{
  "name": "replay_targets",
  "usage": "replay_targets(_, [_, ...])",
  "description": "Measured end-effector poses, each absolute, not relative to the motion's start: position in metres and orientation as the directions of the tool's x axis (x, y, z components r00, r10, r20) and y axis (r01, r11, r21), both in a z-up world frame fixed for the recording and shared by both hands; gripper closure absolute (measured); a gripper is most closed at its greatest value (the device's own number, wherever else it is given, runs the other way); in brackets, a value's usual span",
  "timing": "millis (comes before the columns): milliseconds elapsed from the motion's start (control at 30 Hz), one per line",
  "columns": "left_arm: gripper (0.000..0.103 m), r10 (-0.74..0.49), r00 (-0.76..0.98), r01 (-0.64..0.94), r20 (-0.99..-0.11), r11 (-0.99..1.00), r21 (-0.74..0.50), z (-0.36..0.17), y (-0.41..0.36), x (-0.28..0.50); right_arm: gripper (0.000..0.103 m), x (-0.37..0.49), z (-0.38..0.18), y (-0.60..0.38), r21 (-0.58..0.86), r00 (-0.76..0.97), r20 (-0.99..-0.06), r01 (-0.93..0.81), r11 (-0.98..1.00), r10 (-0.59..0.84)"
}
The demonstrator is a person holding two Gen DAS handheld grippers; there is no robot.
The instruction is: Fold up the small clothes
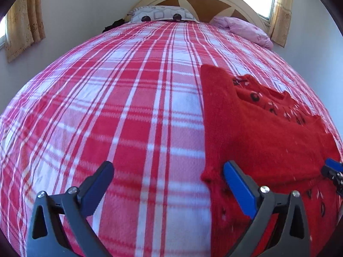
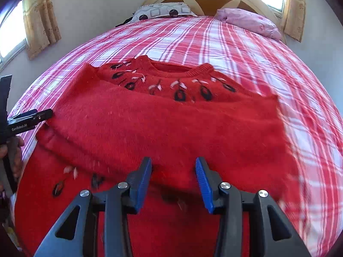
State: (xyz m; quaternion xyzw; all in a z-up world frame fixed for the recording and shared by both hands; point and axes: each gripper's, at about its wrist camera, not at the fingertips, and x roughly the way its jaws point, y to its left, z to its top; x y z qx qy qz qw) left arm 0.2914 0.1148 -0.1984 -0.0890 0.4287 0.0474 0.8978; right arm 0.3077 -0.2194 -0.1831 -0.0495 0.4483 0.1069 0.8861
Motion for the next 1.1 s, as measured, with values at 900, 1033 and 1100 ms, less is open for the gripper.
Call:
replay_targets(900, [0.026,-0.122,0.607,0.05,-0.785,0.992,-0.116,-0.178,0.067,0.071,0.056,0.064,-0.169,-0.323,0.252,0.611,-0.757,-0.051,0.966,0.23])
replay_targets(1033, [0.041,-0.12,0.593,0.069,-0.796,0.993,-0.098,-0.184,0.056,0.054,0.056,0.047,-0.177,-0.318,0.32,0.575,-0.76,-0.072,0.945,0.302])
replay_targets(1100, [0.042,-0.127,0.585,0.078,-0.801,0.992,-0.1,-0.188,0.052,0.051,0.056,0.042,-0.182,-0.314,0.332,0.559,-0.766,-0.078,0.94,0.317])
